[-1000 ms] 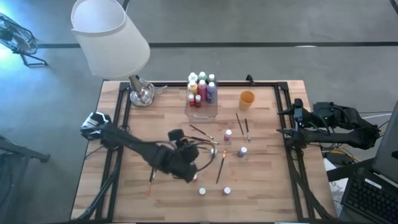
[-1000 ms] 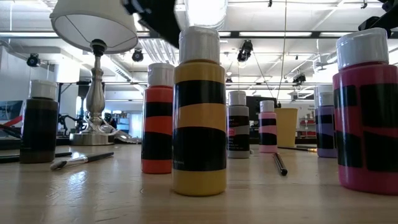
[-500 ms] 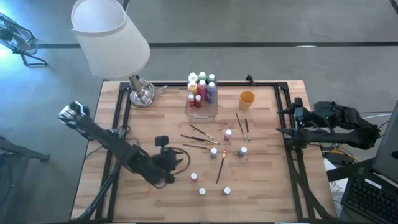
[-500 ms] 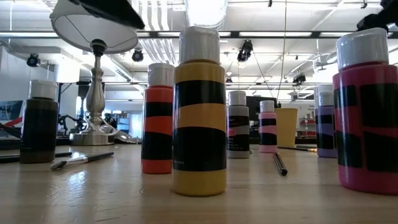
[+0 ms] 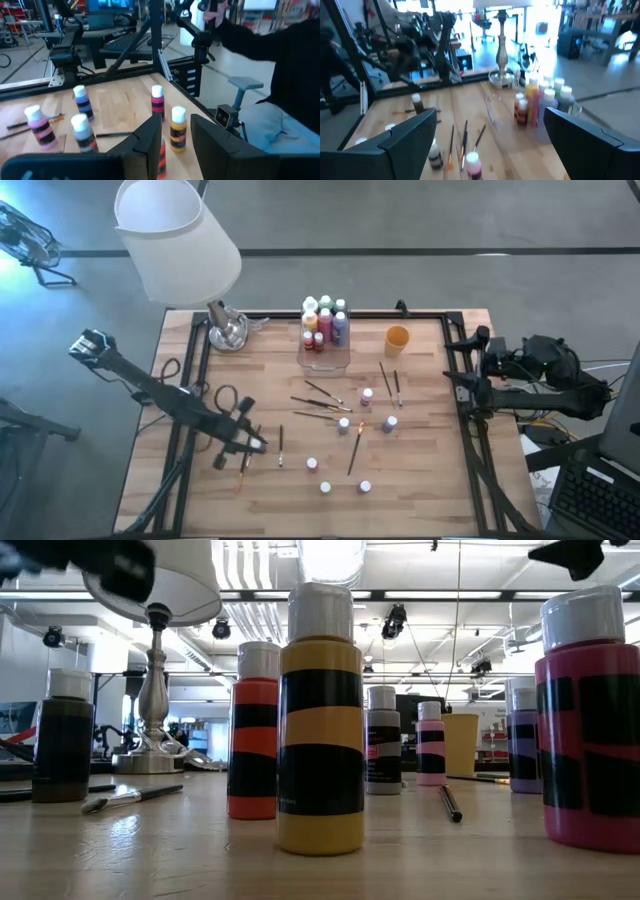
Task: Pick & Place Paint Supplies
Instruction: Put the small pink paint bottle into the bin
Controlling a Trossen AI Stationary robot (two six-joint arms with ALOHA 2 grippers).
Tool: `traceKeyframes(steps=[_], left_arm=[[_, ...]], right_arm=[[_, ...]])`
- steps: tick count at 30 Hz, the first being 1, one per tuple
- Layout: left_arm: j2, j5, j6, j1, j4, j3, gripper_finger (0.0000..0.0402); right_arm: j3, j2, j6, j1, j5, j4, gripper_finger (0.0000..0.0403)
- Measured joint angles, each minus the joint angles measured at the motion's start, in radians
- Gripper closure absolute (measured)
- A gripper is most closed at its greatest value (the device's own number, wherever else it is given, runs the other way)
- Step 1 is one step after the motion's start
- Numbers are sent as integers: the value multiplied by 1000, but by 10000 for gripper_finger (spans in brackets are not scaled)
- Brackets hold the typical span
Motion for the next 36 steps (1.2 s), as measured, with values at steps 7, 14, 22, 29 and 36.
traceKeyframes(steps=[7,14,22,29,36], left_arm=[[-206,2,-32,0,165,-233,292],[-330,-140,4,1,74,-282,293],[-354,-458,82,1,16,-283,293],[-353,-645,53,1,-77,-283,293],[-353,-648,40,1,-115,-283,293]], right_arm=[[-1,14,-4,0,-1,17,39],[-1,59,4,0,-3,17,39],[-2,164,24,0,-80,18,39],[-2,231,21,19,-115,19,39],[-2,295,7,42,-115,65,39]])
